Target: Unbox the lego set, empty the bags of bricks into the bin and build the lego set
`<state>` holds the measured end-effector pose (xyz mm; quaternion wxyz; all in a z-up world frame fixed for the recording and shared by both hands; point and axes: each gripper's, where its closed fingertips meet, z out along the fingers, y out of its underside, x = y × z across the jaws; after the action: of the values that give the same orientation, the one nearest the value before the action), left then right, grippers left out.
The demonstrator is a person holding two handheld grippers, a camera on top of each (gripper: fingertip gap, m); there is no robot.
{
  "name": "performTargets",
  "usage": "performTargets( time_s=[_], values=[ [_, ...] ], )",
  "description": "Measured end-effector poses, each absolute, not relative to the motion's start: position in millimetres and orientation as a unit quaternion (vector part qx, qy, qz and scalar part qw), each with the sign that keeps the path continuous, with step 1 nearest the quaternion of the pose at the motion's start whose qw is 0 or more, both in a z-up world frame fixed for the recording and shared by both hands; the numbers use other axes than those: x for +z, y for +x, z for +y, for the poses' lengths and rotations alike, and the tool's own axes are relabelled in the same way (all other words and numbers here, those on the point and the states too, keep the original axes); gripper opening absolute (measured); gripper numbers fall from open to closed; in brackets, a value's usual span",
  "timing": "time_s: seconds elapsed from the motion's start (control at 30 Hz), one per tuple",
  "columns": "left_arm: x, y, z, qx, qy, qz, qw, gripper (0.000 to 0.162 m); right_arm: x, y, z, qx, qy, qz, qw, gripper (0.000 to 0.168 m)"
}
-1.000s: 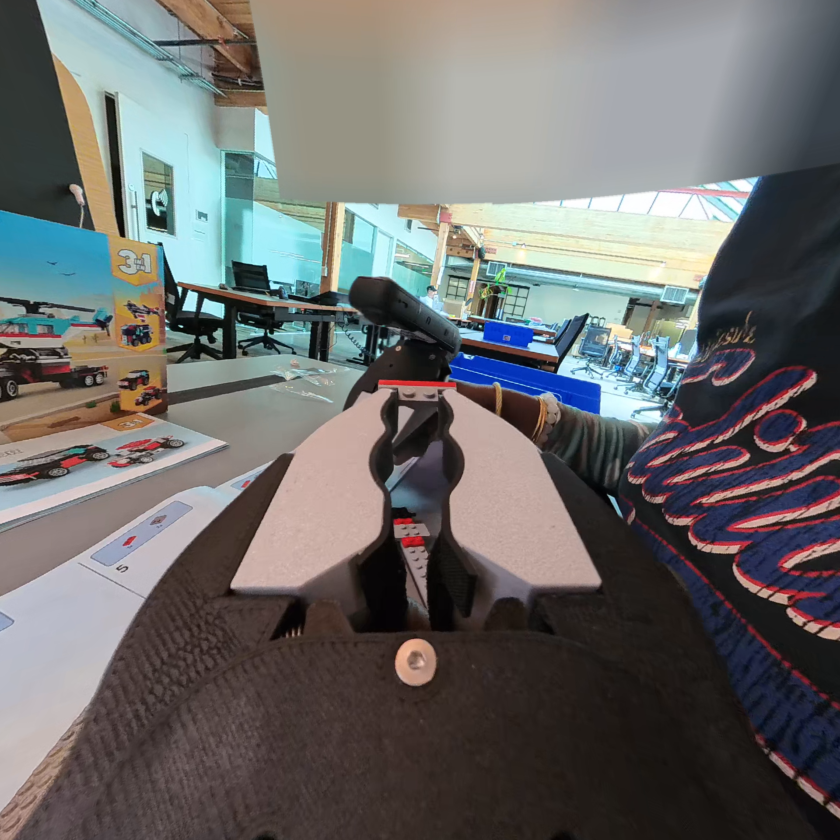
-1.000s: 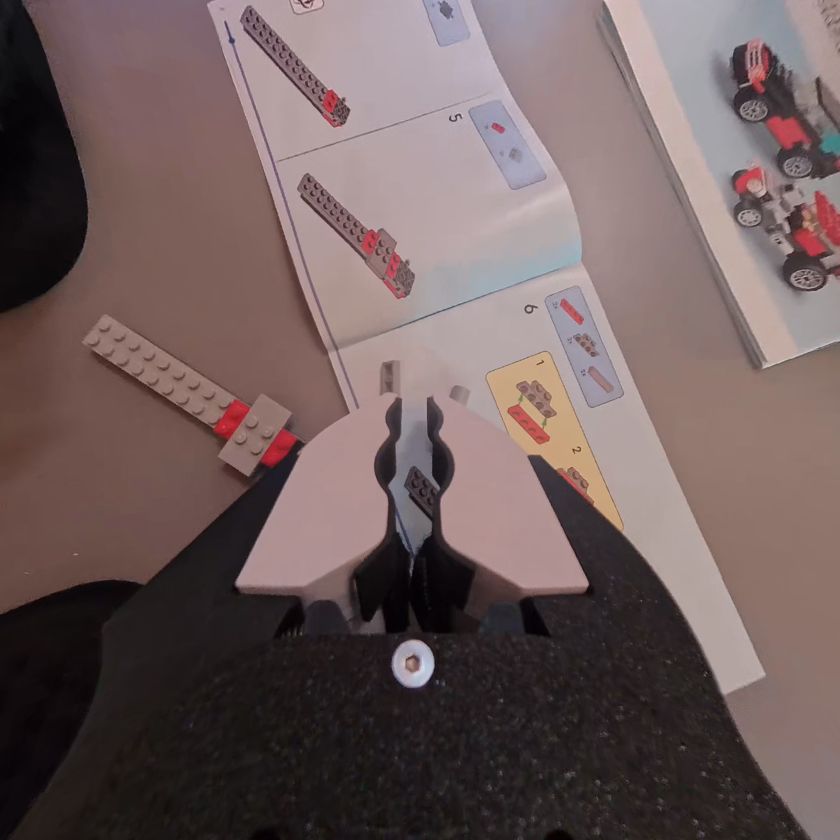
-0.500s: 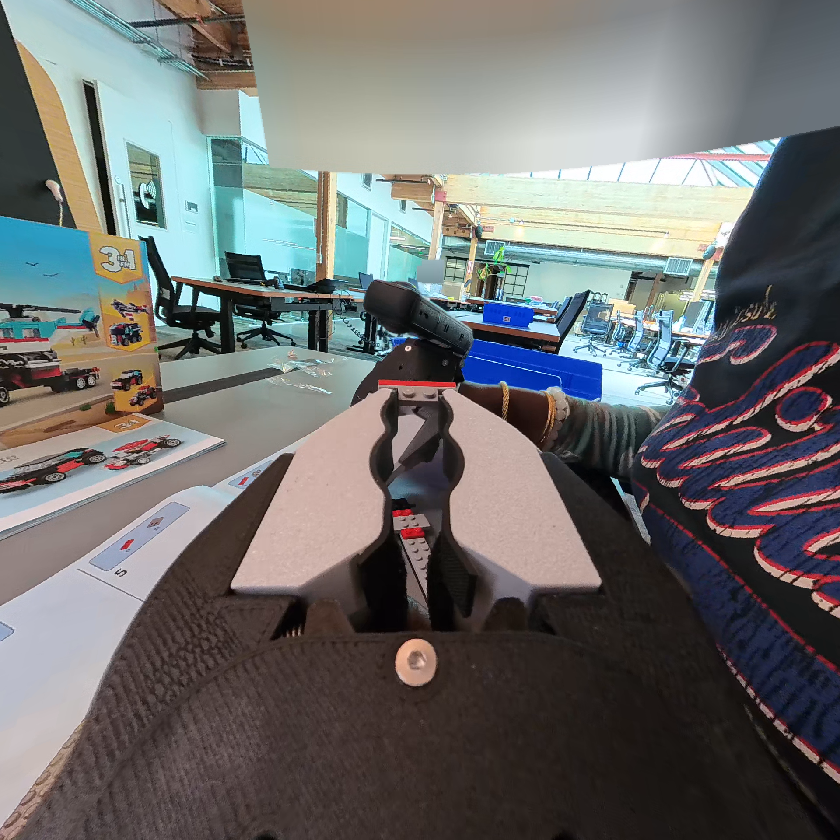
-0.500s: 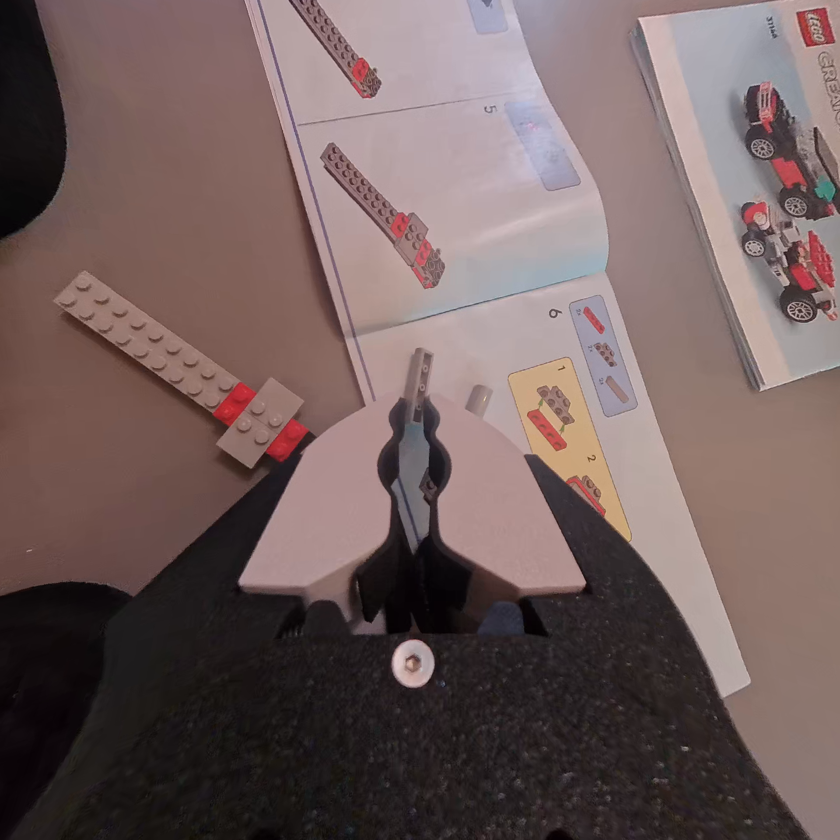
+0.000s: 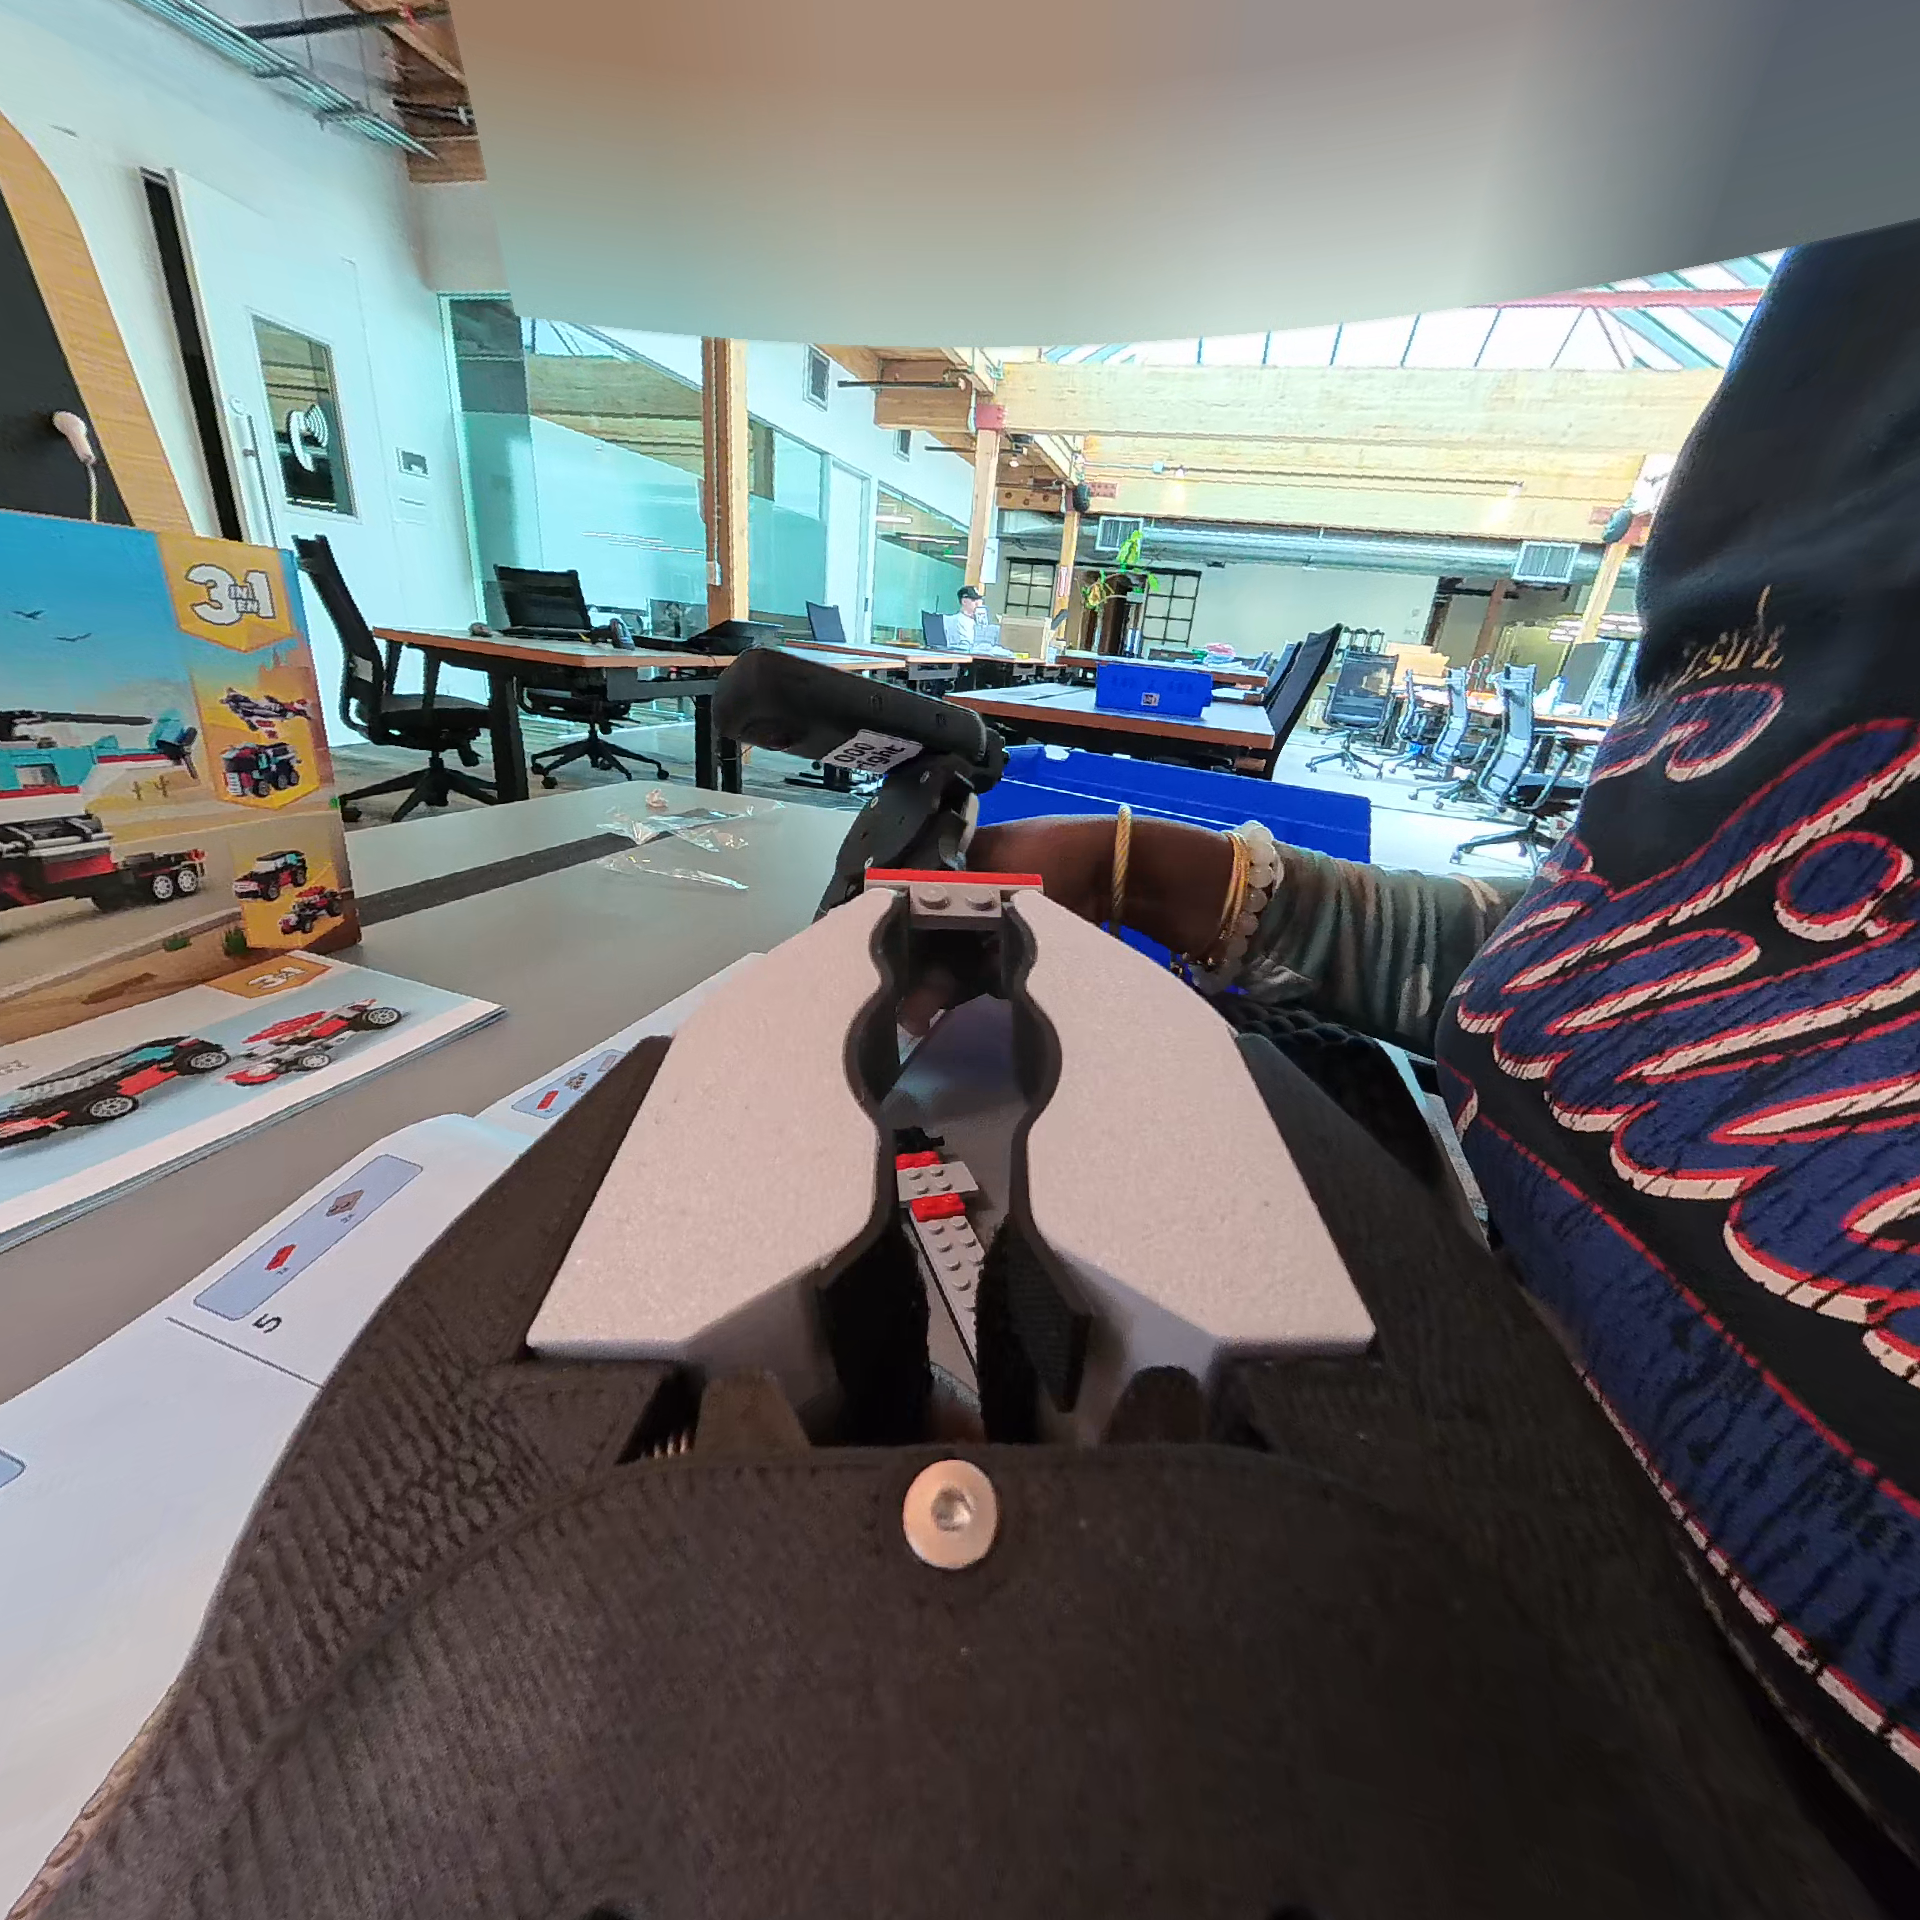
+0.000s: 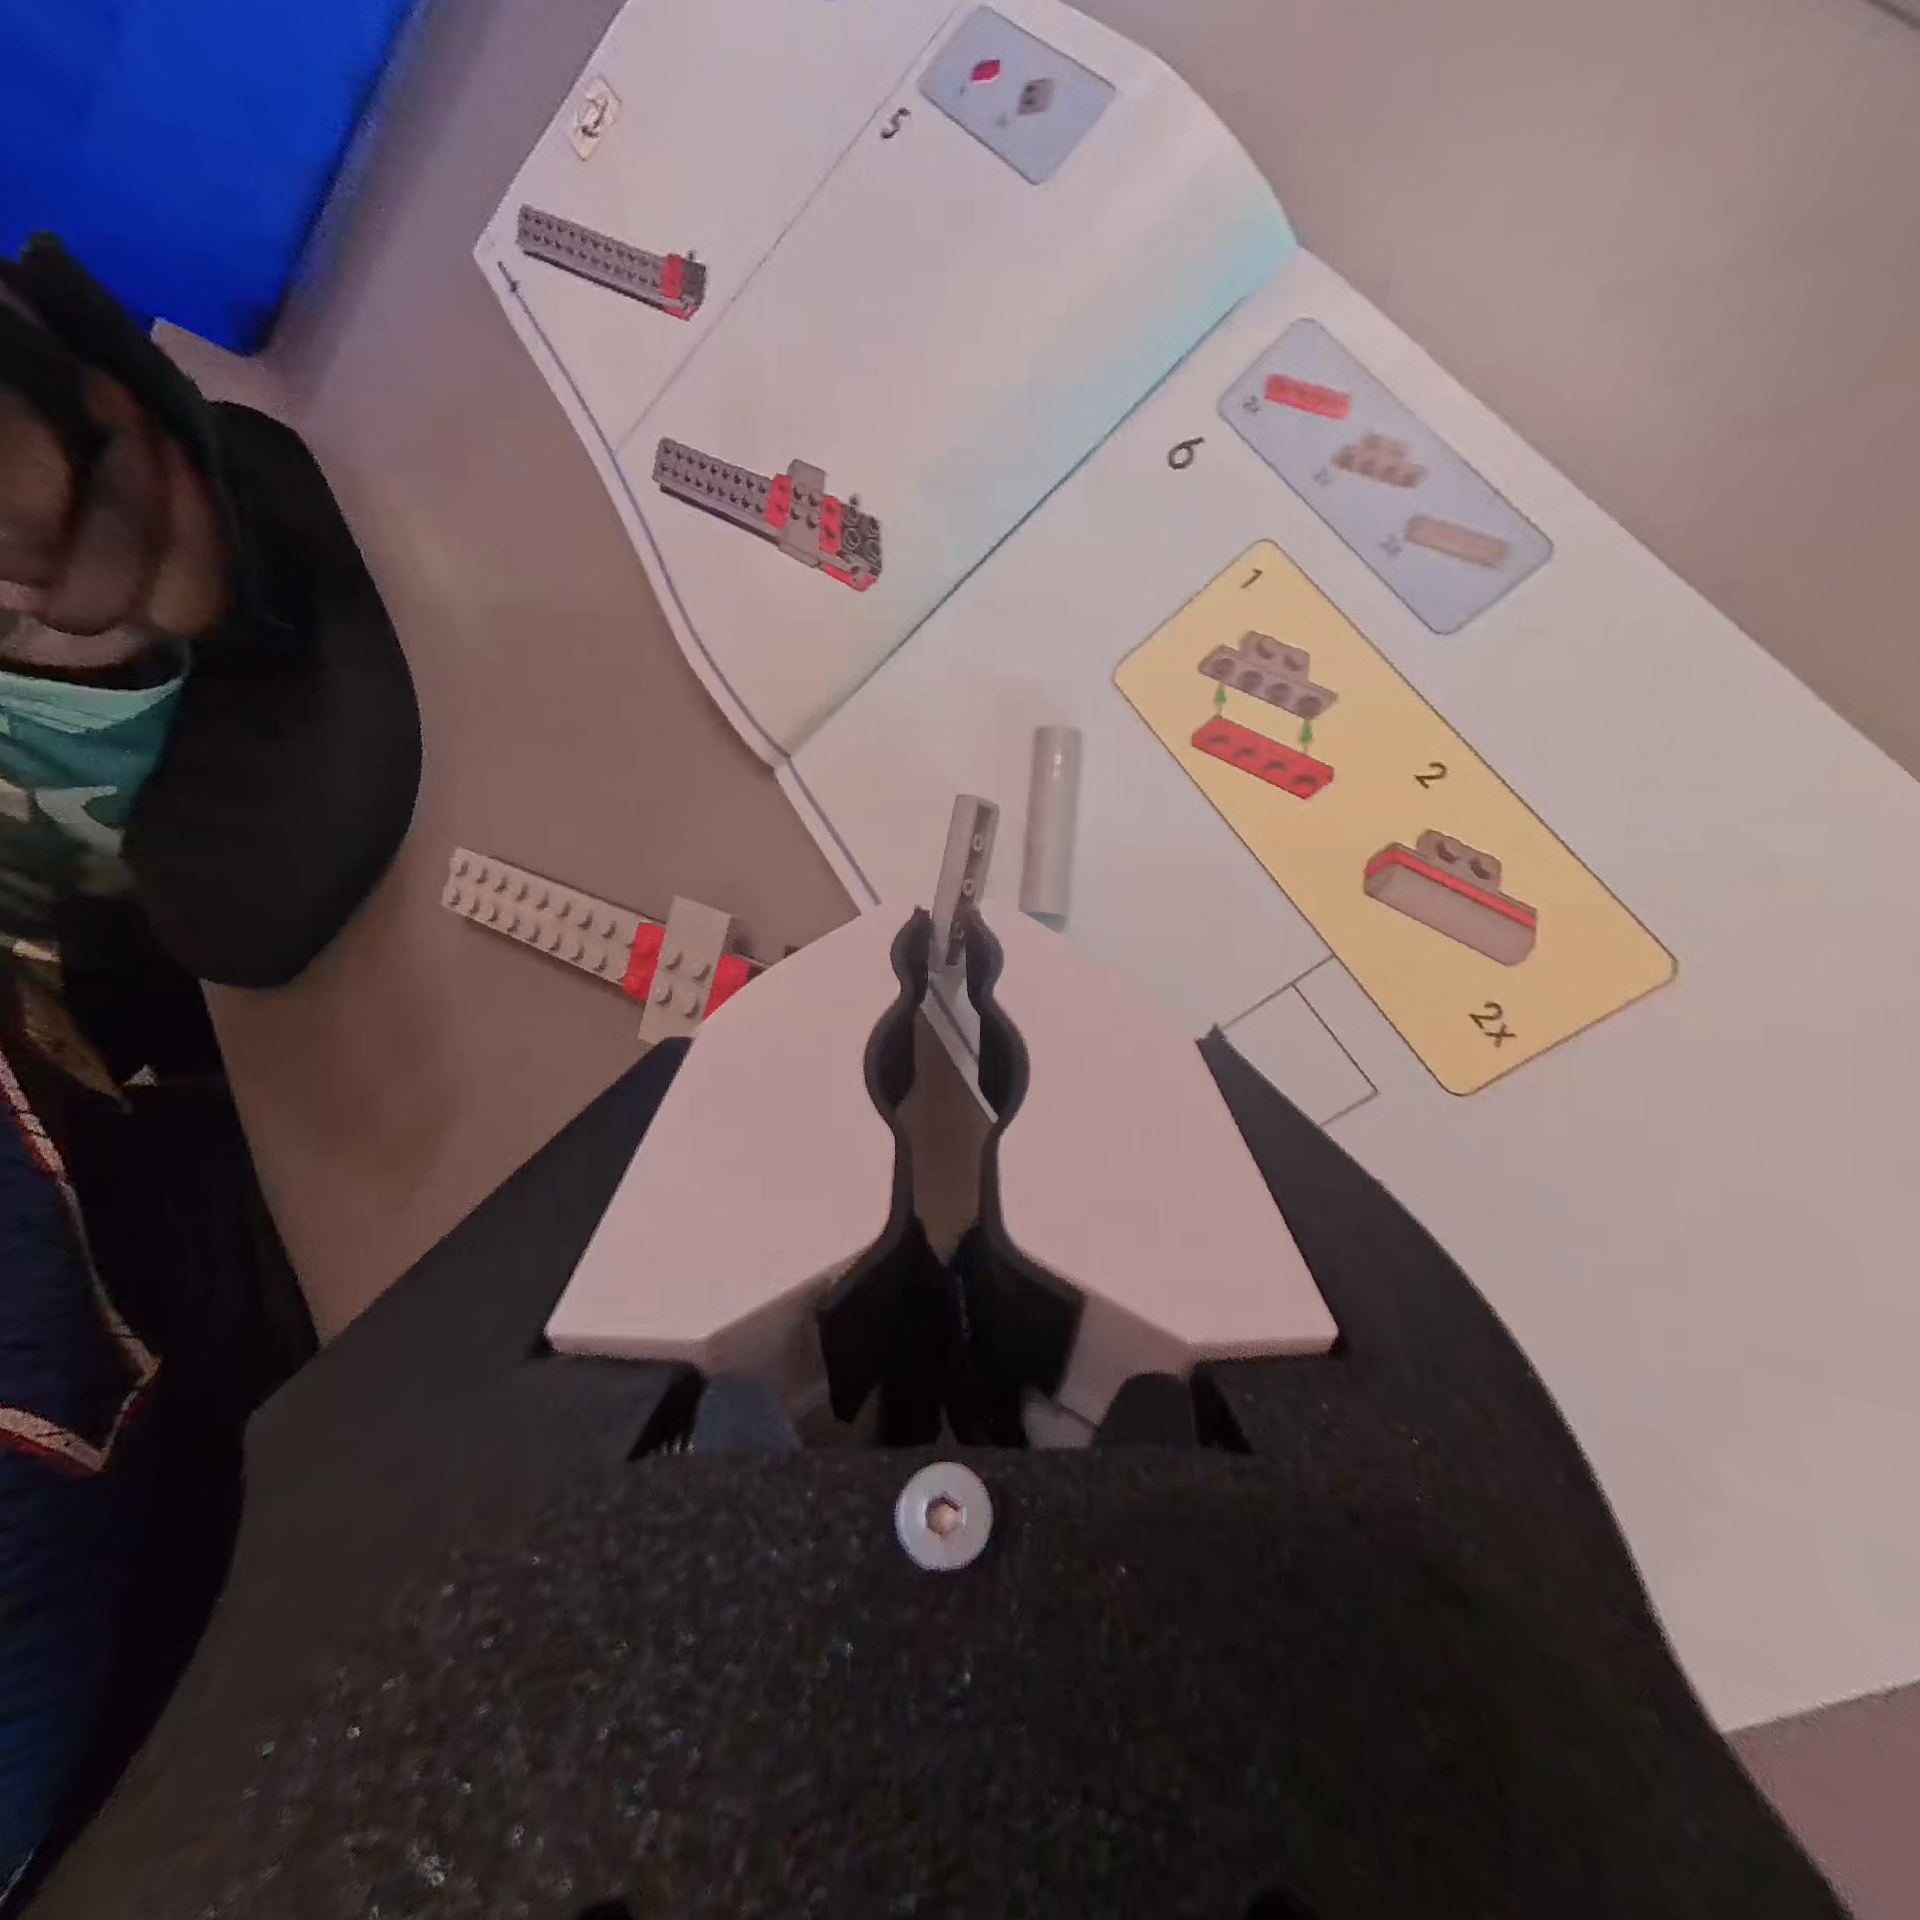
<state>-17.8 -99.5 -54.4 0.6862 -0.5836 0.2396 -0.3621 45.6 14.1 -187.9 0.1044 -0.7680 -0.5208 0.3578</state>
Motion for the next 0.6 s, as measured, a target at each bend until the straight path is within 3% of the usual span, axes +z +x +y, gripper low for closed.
performTargets(
  time_s=[0.6],
  values=[
    [-55.5, -17.8, -98.5, -0.373, -0.585, 0.237, 0.680, 0.016, -187.5, 54.3, 37.8, 0.281, -0.752, -0.571, 0.175, 0.007]
  ],
)
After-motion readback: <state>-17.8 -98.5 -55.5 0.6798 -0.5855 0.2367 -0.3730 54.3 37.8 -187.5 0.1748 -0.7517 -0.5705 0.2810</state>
